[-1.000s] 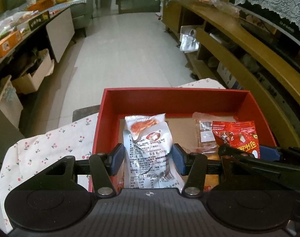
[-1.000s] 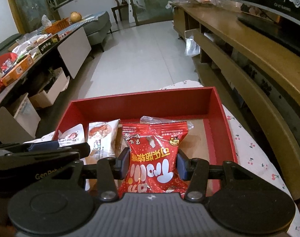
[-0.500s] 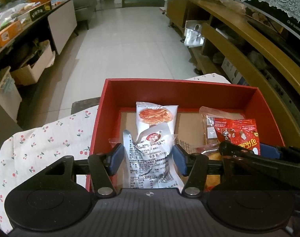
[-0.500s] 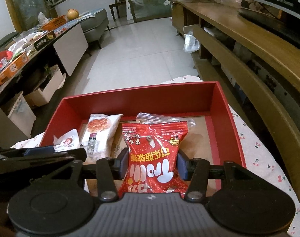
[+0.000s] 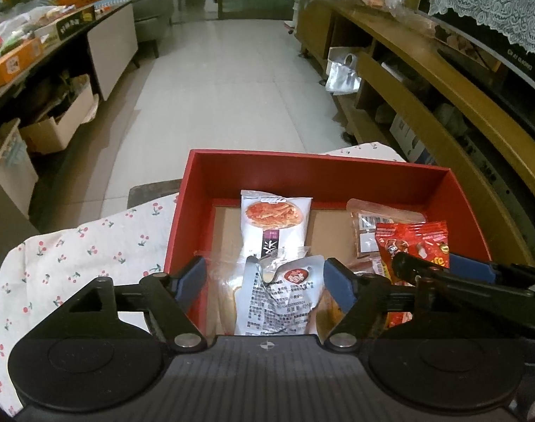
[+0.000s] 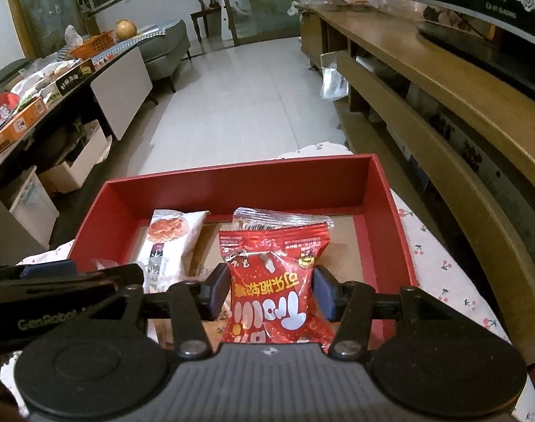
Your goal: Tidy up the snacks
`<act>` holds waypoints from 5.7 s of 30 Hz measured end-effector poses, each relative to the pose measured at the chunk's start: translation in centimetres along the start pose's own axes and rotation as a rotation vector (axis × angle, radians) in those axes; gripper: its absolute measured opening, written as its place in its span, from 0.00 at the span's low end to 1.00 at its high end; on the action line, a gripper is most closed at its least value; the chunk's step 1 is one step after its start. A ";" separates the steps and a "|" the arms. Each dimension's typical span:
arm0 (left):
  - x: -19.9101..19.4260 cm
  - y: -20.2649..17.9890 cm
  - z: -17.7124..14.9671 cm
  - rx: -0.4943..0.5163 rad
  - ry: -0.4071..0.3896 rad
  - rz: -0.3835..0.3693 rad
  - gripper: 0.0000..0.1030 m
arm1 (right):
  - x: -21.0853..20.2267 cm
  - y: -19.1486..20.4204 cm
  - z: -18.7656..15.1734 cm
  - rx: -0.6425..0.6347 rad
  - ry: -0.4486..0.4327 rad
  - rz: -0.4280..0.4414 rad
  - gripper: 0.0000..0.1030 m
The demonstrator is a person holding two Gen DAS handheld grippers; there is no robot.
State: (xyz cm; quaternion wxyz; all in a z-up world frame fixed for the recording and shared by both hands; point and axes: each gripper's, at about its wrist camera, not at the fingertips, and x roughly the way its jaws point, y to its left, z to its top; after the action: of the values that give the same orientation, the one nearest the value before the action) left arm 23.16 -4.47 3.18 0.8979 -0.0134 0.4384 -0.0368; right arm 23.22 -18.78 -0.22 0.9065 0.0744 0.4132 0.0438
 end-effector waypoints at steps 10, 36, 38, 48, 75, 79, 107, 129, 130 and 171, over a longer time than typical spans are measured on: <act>-2.9 -0.4 -1.3 0.012 -0.021 -0.044 0.82 | -3.5 -0.5 -0.5 0.020 -0.056 0.013 0.75; 2.0 -2.7 -8.3 0.006 0.214 -0.090 0.80 | -5.8 -5.3 -6.2 0.067 0.135 -0.029 0.75; 2.0 -3.0 -8.6 0.018 0.200 -0.079 0.81 | -5.4 -5.5 -6.3 0.067 0.151 -0.034 0.75; 0.7 -2.5 -9.8 0.072 0.207 -0.053 0.48 | -3.1 -6.2 -6.3 0.082 0.183 -0.075 0.76; -0.1 1.1 -9.5 0.027 0.247 -0.064 0.50 | -4.2 0.7 -8.4 -0.321 0.208 0.155 0.81; -0.2 1.5 -9.5 0.031 0.248 -0.072 0.54 | -2.7 2.5 -9.2 -0.441 0.247 0.192 0.85; 0.6 0.2 -9.7 0.122 0.239 -0.046 0.47 | -2.1 3.5 -10.6 -0.408 0.236 0.095 0.82; -0.3 1.1 -10.9 0.147 0.235 -0.026 0.59 | -1.7 2.8 -11.2 -0.353 0.247 0.108 0.85; -0.3 1.0 -11.0 0.154 0.234 -0.025 0.61 | -1.7 2.8 -11.2 -0.360 0.243 0.102 0.81; -5.0 -0.1 -8.5 0.108 0.117 -0.129 0.46 | -8.2 1.9 -8.4 -0.246 0.035 0.030 0.78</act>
State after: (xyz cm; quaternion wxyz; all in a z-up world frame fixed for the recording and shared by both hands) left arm 13.44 -4.15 1.90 0.8659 0.0089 0.4858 -0.1187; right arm 11.46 -17.21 0.73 0.9006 -0.0318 0.4195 0.1089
